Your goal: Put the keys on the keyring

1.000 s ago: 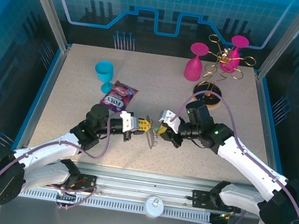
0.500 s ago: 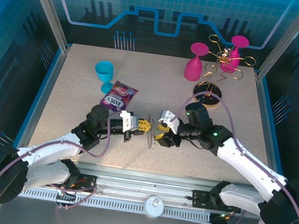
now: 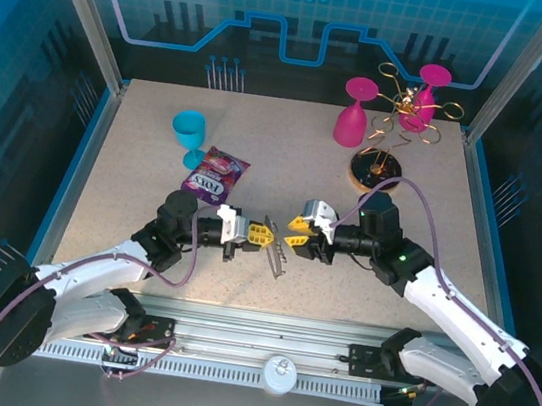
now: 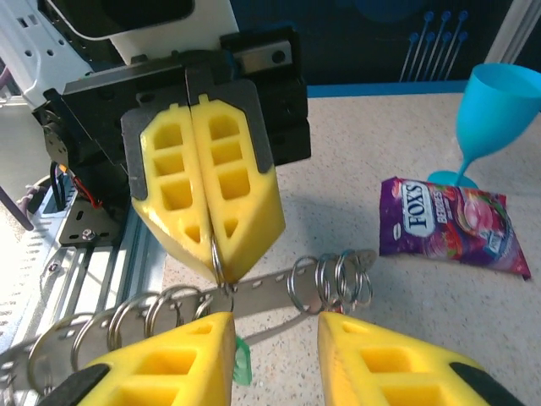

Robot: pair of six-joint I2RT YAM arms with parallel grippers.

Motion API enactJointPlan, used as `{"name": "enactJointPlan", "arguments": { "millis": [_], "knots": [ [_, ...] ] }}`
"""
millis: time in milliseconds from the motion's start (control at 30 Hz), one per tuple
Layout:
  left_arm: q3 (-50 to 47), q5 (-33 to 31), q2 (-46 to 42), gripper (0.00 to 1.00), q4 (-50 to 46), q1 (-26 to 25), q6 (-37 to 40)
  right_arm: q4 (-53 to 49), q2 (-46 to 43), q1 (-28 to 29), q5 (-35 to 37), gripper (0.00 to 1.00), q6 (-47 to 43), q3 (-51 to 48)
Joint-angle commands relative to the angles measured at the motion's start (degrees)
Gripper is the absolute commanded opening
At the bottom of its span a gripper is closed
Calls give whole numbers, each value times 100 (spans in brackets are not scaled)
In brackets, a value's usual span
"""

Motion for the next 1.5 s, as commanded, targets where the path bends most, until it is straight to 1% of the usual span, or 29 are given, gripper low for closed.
{"name": "enactJointPlan", "arguments": {
  "millis": [0,100,233,400,567,700,733,800,900,933,967,1033,1133,1200,1267,1367,1467],
  "knots": [
    [-56,275,25,0,348,40,-76,572,124,161,-209,31,-105,-88],
    [-38,261,45,0,365,46,-83,682,201,241,-300,31,-72,-154],
    [-28,263,75,0,443,45,-121,584,316,301,-207,30,-177,-158],
    [-12,261,102,0,539,46,-188,697,459,332,-216,25,-200,-136],
    [-17,324,206,0,812,46,-384,906,633,374,-314,15,-158,-72],
    [-21,377,307,0,1002,42,-532,1056,754,402,-438,2,-141,12],
    [-28,378,308,0,1003,44,-533,1083,768,400,-471,0,-146,21],
    [-33,343,282,0,938,42,-518,1034,764,396,-495,0,-173,79],
    [9,79,155,0,450,46,-345,597,640,400,-345,0,-339,238],
    [76,-52,100,2,127,47,-212,385,603,398,-270,0,-400,311],
    [178,-230,32,7,-331,42,-38,112,573,401,-172,0,-483,425],
    [370,-543,-75,12,-1088,38,309,-549,577,406,10,0,-656,682],
    [689,-881,-144,14,-2065,-10,845,-1708,771,531,347,0,-1084,1248],
    [946,-1049,-123,13,-2754,-64,1231,-2451,971,672,565,0,-1342,1644],
    [1144,-1210,-77,10,-3275,-135,1542,-2994,1178,825,735,0,-1523,2033],
    [1312,-1318,-40,1,-3638,-159,1732,-3554,1458,1021,1030,0,-1691,2591],
    [1443,-1394,-16,0,-3902,-189,1895,-3752,1587,1120,1096,0,-1716,2953]
  ]
}}
